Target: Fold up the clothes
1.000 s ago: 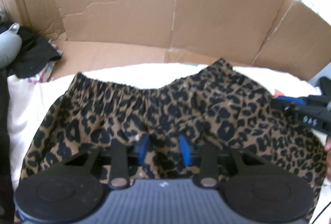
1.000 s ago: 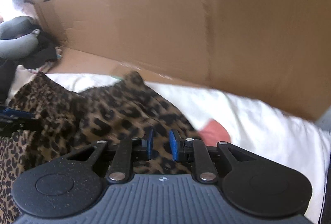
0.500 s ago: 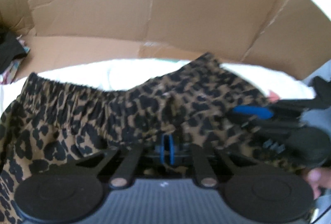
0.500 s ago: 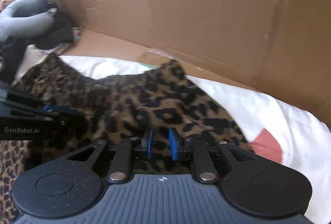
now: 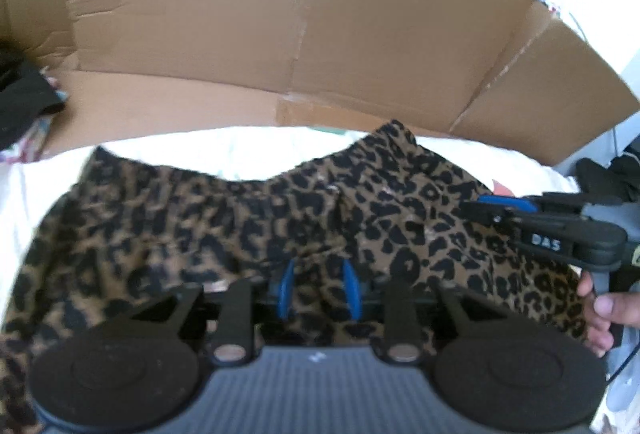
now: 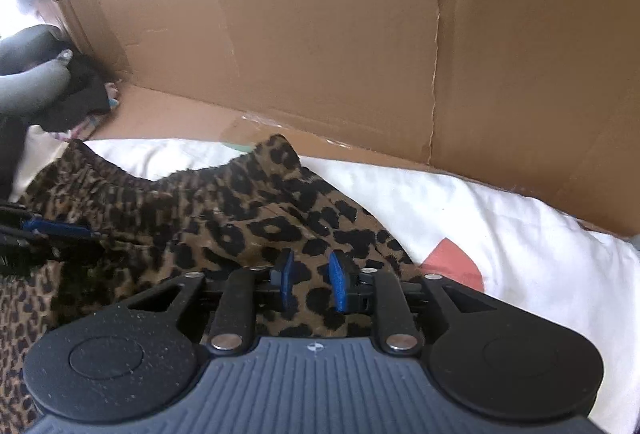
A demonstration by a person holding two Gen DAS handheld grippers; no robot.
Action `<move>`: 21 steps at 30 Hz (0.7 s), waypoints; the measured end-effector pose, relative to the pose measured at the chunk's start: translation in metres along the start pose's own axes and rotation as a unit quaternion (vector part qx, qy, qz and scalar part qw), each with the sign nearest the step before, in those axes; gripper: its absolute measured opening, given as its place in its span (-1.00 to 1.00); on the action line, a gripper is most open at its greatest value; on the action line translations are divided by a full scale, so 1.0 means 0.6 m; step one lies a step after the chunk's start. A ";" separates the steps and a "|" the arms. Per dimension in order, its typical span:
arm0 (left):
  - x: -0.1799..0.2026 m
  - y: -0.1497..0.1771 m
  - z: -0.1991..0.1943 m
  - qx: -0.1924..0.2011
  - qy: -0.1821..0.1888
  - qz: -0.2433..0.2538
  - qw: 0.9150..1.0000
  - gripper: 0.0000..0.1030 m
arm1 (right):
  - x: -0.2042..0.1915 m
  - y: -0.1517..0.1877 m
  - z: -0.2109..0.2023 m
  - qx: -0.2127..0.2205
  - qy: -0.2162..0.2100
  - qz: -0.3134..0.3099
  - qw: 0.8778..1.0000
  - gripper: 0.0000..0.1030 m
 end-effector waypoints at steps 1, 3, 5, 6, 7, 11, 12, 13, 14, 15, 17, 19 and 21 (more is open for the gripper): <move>-0.005 -0.001 -0.010 -0.001 0.001 -0.001 1.000 -0.41 | -0.002 0.000 -0.009 0.002 -0.002 0.003 1.000 -0.39; -0.016 -0.001 -0.034 0.003 -0.004 0.003 1.000 -0.38 | -0.006 0.001 -0.029 0.007 -0.011 0.009 1.000 -0.39; -0.030 0.003 -0.067 0.013 -0.013 0.003 1.000 -0.18 | -0.015 0.005 -0.052 0.012 -0.025 0.005 1.000 -0.39; -0.038 0.006 -0.085 0.018 -0.016 0.001 1.000 -0.15 | -0.022 0.009 -0.062 0.015 -0.027 -0.002 1.000 -0.39; -0.049 0.013 -0.106 0.022 -0.017 -0.004 1.000 -0.14 | -0.030 0.014 -0.071 0.017 -0.025 -0.009 0.999 -0.39; -0.094 0.045 -0.172 0.028 -0.033 -0.011 0.999 -0.03 | -0.052 0.051 -0.081 0.008 -0.033 -0.025 0.999 -0.39; -0.107 0.056 -0.189 0.028 -0.040 -0.014 0.999 0.00 | -0.054 0.064 -0.079 0.002 -0.028 -0.030 0.999 -0.39; -0.120 0.067 -0.205 0.028 -0.047 -0.016 0.998 0.01 | -0.055 0.076 -0.077 -0.005 -0.024 -0.034 0.999 -0.39; -0.135 0.082 -0.222 0.028 -0.054 -0.023 0.998 0.01 | -0.054 0.088 -0.076 -0.010 -0.021 -0.035 0.999 -0.39; -0.151 0.095 -0.241 0.029 -0.060 -0.033 0.997 0.01 | -0.054 0.097 -0.073 -0.014 -0.021 -0.033 0.999 -0.39; -0.182 0.122 -0.276 0.037 -0.077 -0.059 0.995 0.00 | -0.055 0.116 -0.069 -0.023 -0.021 -0.030 0.999 -0.39; -0.207 0.148 -0.307 0.043 -0.091 -0.080 0.992 0.01 | -0.060 0.129 -0.067 -0.029 -0.018 -0.033 0.999 -0.39; -0.230 0.176 -0.336 0.046 -0.104 -0.097 0.989 0.03 | -0.065 0.140 -0.067 -0.034 -0.017 -0.034 0.999 -0.39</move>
Point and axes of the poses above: each gripper's, at about its wrist camera, not at the fingertips, and z roughly the way its jaws point, x to its right, y to its underside, the point moved 6 cm from there along z, roughly the way its jaws point, and after that the axes turned 3 degrees about y, right-handed, at the moved point
